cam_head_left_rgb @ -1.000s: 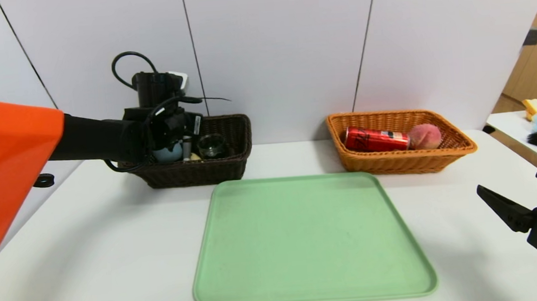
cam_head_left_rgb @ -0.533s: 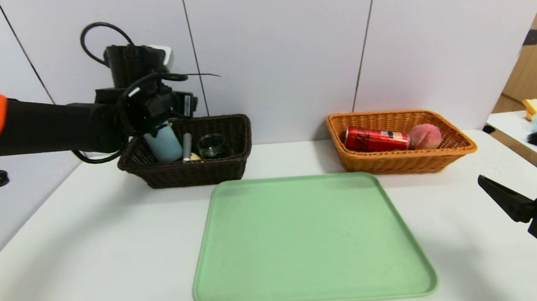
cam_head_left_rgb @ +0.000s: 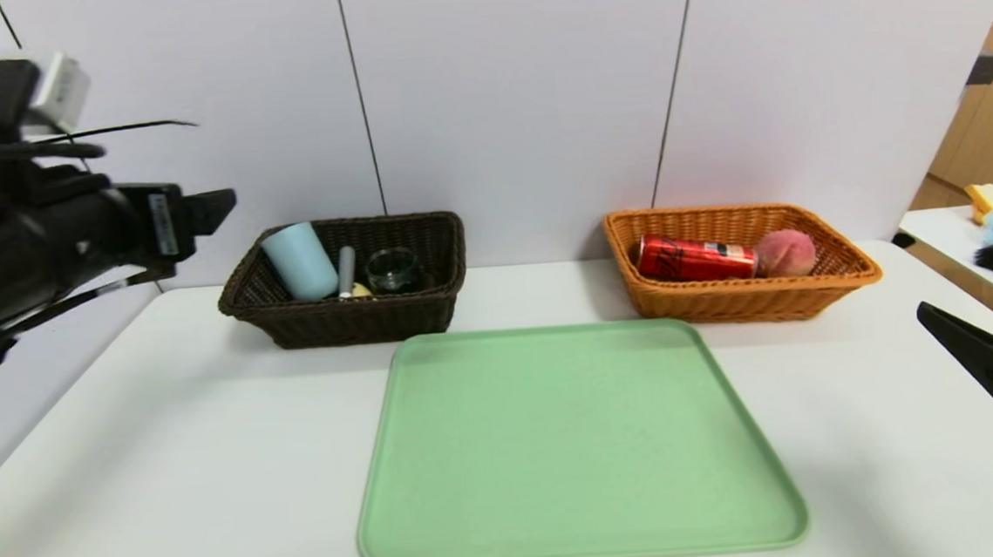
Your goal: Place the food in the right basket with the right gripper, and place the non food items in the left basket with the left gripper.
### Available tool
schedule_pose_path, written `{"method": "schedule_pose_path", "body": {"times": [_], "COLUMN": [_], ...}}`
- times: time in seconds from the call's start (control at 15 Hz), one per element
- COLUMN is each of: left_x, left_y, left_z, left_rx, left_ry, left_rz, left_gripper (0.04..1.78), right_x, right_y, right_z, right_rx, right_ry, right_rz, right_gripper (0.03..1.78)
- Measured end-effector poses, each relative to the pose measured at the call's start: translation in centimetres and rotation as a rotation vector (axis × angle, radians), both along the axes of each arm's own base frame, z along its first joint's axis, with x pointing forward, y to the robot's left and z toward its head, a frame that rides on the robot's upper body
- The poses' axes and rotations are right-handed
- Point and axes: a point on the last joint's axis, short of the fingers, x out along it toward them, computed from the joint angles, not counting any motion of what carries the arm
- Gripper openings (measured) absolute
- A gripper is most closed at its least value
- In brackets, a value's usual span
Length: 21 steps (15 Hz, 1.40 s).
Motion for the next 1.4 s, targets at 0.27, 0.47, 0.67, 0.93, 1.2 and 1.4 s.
{"method": "schedule_pose_path", "body": {"times": [0.27,0.47,0.67,0.93,1.2,1.4], "left_x": [-8.0,-12.2,-14.8,-17.7,-20.1,-21.8], "left_y": [4.4,5.2,5.4,5.1,4.9,4.7], "left_z": [-3.1,-6.1,-8.1,-10.3,-12.4,-13.4], "left_rx": [0.081,0.093,0.087,0.066,0.055,0.057], "left_ry": [-0.008,-0.044,-0.102,-0.155,-0.167,-0.206], "left_rz": [0.16,0.18,0.179,0.102,0.082,0.035], "left_gripper": [1.64,1.66,1.67,1.68,1.69,1.69], "right_x": [-3.0,-5.3,-7.6,-10.7,-12.9,-14.4], "right_y": [-0.1,-0.2,-0.3,-0.4,-0.3,-0.2], "right_z": [0.3,0.1,-0.5,-2.1,-4.2,-5.5], "right_rx": [0.008,0.021,0.028,0.034,0.032,0.025], "right_ry": [0.043,0.038,0.03,0.041,0.0,-0.07], "right_rz": [0.016,0.024,0.018,0.009,0.023,0.088], "right_gripper": [1.7,1.7,1.7,1.7,1.7,1.7]}}
